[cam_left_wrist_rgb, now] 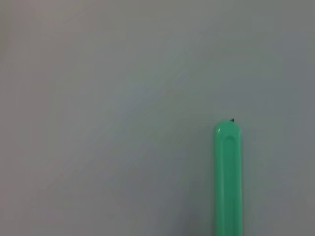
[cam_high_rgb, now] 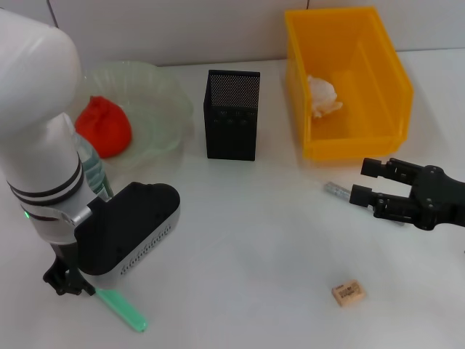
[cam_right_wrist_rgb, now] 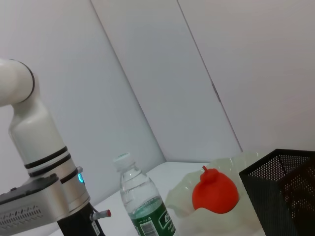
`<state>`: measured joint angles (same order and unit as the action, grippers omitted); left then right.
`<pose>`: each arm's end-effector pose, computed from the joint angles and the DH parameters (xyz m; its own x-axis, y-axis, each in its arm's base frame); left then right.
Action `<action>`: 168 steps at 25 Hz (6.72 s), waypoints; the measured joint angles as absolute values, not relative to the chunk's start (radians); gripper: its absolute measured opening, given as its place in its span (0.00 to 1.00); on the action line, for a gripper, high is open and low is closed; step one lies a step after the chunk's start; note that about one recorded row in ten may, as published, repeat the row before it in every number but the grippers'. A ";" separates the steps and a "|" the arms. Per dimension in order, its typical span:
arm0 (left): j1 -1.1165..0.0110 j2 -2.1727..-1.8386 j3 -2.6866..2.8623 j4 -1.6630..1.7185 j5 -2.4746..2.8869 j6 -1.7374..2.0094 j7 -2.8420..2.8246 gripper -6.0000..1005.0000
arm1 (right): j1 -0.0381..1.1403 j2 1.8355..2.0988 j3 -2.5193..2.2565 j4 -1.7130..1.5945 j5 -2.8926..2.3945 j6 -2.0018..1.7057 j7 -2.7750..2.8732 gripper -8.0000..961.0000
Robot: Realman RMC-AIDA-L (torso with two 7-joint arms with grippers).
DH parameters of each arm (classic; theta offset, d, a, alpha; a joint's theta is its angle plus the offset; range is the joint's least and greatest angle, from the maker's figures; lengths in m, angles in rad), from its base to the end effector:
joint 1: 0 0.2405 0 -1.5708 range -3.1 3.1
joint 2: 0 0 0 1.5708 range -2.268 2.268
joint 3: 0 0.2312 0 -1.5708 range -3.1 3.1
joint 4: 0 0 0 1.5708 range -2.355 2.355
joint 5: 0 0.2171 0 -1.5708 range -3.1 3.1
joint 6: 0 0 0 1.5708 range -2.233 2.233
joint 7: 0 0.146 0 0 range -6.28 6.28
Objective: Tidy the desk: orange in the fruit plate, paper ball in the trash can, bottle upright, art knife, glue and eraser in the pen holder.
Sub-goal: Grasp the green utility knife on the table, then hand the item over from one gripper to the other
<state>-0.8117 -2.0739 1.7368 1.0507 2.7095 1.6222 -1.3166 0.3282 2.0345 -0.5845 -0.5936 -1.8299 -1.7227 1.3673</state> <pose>-0.1694 0.3302 -0.0462 0.4664 -0.7166 -0.5185 -0.4627 -0.6973 0.5475 0.2938 0.2686 0.0452 0.5844 -0.3921 -0.7105 -0.6247 -0.7762 -0.0854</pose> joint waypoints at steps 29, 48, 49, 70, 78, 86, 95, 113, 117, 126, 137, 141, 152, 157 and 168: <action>-0.762 -2.074 1.613 1.328 2.479 1.709 -1.398 0.20 | 0.318 2.031 -0.352 -0.604 -1.818 -1.785 1.365 0.73; -0.563 -2.072 1.582 1.507 2.077 1.487 -1.452 0.20 | 0.314 2.003 -0.158 -0.615 -1.731 -1.915 1.283 0.73; -0.563 -2.072 1.582 1.507 2.077 1.487 -1.452 0.20 | 0.313 2.002 -0.157 -0.616 -1.721 -1.926 1.281 0.73; -0.579 -2.068 1.458 1.217 1.553 1.513 -1.747 0.20 | 0.356 2.001 -0.167 -0.621 -1.710 -1.932 1.214 0.72; -0.581 -2.070 1.462 1.132 1.473 1.565 -1.915 0.20 | 0.379 1.985 -0.220 -0.612 -1.722 -1.960 1.400 0.72; -0.622 -2.071 1.465 1.000 1.412 1.584 -1.991 0.20 | 0.388 1.894 -0.305 -0.590 -1.723 -2.023 1.791 0.72; -0.620 -2.069 1.434 0.904 1.348 1.605 -2.170 0.20 | 0.409 1.776 -0.372 -0.438 -1.724 -2.086 2.062 0.72; -0.617 -2.065 1.421 0.756 1.340 1.594 -2.196 0.20 | 0.366 1.945 -0.368 -0.654 -1.722 -2.124 1.531 0.71; -0.618 -2.064 1.394 0.723 1.343 1.610 -2.232 0.20 | 0.311 2.082 -0.387 -0.845 -1.747 -2.068 1.064 0.71; -0.604 -2.065 1.393 0.685 1.345 1.614 -2.320 0.20 | 0.267 2.080 -0.403 -0.757 -1.764 -1.994 0.591 0.71; -0.559 -2.067 1.411 0.674 1.347 1.621 -2.426 0.20 | 0.252 2.087 -0.401 -0.604 -1.799 -1.973 0.048 0.71; -0.540 -2.070 1.416 0.671 1.347 1.611 -2.423 0.20 | 0.253 2.088 -0.390 -0.497 -1.797 -1.968 -0.227 0.71; -0.551 -2.065 1.442 0.647 1.401 1.598 -2.424 0.20 | 0.281 2.092 -0.471 -0.479 -1.805 -1.891 -0.394 0.70; -0.557 -2.066 1.442 0.643 1.420 1.595 -2.430 0.20 | 0.307 2.092 -0.496 -0.437 -1.797 -1.844 -0.501 0.70; -0.566 -2.065 1.441 0.637 1.427 1.558 -2.491 0.20 | 0.331 2.090 -0.497 -0.305 -1.797 -1.836 -0.793 0.70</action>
